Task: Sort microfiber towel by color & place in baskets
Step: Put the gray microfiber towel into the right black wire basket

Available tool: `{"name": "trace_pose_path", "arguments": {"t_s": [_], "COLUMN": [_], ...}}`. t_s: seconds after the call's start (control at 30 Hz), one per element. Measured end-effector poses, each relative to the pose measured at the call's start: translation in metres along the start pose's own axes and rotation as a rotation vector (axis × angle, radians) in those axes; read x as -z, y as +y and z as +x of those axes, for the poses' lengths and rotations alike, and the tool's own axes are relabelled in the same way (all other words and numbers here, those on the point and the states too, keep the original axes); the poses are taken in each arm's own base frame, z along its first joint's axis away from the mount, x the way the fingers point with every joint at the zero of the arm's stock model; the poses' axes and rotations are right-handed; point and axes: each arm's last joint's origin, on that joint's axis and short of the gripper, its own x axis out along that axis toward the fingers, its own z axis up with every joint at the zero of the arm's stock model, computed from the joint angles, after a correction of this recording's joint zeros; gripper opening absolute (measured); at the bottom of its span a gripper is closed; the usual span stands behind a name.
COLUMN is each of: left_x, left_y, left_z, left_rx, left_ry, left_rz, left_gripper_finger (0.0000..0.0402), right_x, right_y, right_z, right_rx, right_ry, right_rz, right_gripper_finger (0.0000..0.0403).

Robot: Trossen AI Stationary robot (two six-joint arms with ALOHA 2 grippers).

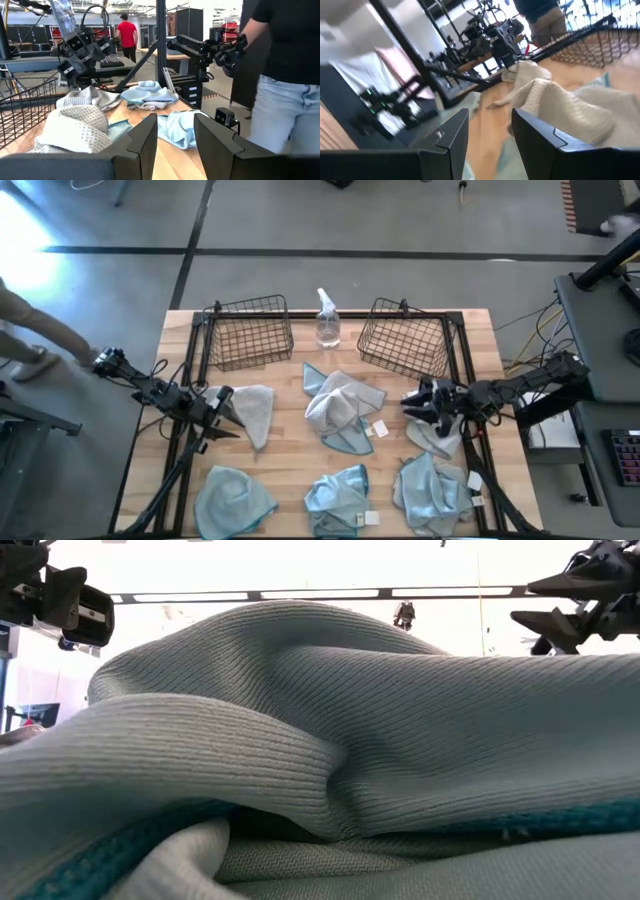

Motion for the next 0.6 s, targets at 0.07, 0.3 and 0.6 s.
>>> {"name": "trace_pose_path", "arguments": {"t_s": [0.07, 0.3, 0.6], "left_x": [0.0000, 0.0000, 0.0000], "left_y": [0.0000, 0.0000, 0.0010], "left_z": [0.0000, 0.0000, 0.0000], "left_rx": [0.000, 0.000, -0.033], "left_ry": [0.000, 0.000, 0.001], "left_rz": [0.000, 0.000, 0.004], "left_gripper_finger": [0.0114, 0.0114, 0.0114], "right_x": [0.0001, 0.0005, -0.0019], "right_y": [-0.0001, -0.0006, -0.0038], "right_z": [0.0000, 0.0004, -0.0002], "right_rx": [0.001, 0.015, 0.126], "right_ry": [0.001, 0.000, -0.078], "right_rz": [0.023, 0.040, 0.066], "right_gripper_finger": [0.0146, 0.0146, 0.0146]}}
